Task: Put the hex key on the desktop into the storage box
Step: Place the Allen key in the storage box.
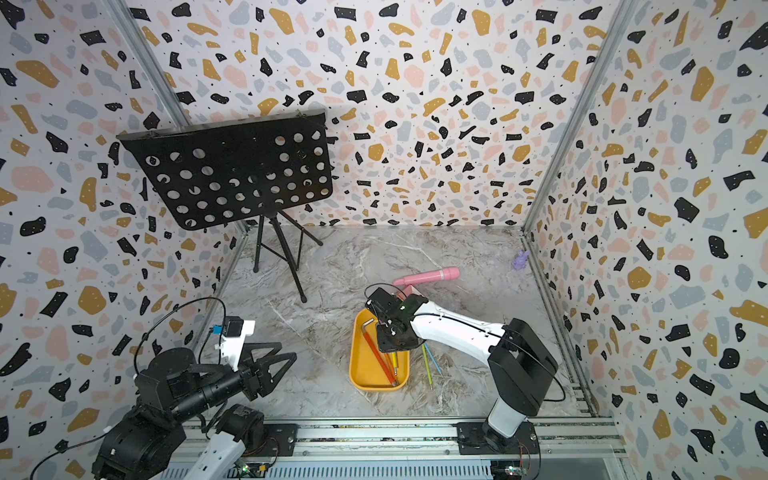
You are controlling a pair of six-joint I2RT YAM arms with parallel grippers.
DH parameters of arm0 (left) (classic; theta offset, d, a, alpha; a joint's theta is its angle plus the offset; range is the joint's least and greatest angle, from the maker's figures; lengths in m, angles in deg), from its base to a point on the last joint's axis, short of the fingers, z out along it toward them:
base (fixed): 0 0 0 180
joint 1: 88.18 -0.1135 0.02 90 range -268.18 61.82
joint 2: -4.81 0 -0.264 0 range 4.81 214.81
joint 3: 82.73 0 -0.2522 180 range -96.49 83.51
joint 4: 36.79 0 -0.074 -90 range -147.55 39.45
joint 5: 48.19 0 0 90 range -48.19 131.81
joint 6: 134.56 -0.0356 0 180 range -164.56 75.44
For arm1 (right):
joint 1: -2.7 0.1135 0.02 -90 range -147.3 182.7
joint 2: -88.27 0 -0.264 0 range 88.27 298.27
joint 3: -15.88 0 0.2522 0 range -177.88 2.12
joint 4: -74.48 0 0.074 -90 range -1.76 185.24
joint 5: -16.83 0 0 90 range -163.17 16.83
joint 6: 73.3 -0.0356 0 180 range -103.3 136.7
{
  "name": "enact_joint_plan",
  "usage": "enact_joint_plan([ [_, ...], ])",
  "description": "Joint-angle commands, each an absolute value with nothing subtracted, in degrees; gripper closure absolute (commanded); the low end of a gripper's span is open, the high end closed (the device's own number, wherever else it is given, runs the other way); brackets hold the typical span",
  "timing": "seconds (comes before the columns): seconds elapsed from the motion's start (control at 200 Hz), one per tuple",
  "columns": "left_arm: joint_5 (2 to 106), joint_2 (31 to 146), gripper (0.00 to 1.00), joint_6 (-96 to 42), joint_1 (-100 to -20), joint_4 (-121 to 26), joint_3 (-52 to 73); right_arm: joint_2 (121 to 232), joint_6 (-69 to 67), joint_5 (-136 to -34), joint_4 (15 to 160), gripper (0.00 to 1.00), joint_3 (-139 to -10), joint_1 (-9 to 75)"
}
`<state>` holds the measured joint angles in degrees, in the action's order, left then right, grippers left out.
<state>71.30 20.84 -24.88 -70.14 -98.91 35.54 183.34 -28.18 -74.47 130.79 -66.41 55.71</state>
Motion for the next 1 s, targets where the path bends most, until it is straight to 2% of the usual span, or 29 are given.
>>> enact_joint_plan([
  [0.0,71.7,20.8,0.28,-25.6,-70.4,-96.1,35.9,184.1,-29.3,-74.6,131.2,1.00,-68.4,55.7],
  [0.871,71.7,20.7,0.27,-25.6,-70.5,-96.2,35.9,192.7,-29.1,-70.8,131.5,1.00,-69.7,54.8],
  [0.996,71.7,20.7,0.28,-25.6,-70.4,-96.2,35.9,192.4,-28.9,-70.6,131.5,0.88,-69.7,54.8],
])
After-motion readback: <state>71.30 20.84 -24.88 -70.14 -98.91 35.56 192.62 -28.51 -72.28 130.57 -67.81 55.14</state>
